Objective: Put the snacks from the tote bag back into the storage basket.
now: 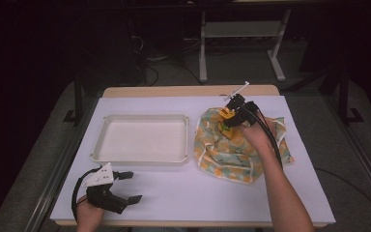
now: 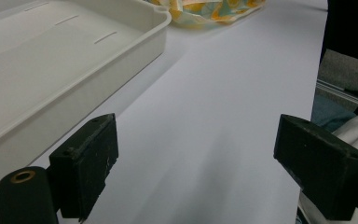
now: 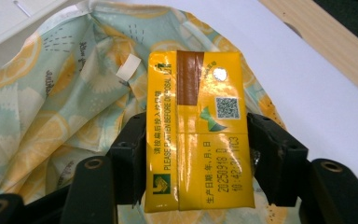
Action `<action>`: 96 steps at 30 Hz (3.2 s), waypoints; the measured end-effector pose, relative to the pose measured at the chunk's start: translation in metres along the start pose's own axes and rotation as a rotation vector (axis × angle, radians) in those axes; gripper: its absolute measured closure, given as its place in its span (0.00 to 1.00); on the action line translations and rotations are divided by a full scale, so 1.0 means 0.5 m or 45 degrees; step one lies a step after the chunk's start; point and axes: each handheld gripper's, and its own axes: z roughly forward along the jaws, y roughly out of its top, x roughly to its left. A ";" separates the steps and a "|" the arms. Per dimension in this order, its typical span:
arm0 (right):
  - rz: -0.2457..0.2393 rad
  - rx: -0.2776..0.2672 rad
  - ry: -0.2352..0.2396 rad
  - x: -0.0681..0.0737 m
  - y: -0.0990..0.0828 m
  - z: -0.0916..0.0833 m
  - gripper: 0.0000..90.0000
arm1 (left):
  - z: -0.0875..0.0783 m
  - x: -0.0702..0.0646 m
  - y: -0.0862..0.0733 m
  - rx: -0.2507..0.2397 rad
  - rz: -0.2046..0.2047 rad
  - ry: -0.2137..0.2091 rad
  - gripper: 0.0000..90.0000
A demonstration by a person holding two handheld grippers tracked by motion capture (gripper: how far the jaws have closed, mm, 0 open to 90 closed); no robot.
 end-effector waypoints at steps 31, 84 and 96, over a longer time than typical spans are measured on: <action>0.003 0.006 0.012 0.001 0.004 0.007 0.52 | -0.001 -0.001 0.000 -0.001 -0.006 -0.001 0.15; -0.052 -0.041 0.121 0.002 -0.005 -0.090 0.55 | -0.001 0.001 -0.001 -0.003 -0.009 0.011 0.15; -0.067 -0.086 0.196 0.013 0.003 -0.133 0.55 | -0.002 0.002 -0.001 -0.003 -0.005 0.014 0.15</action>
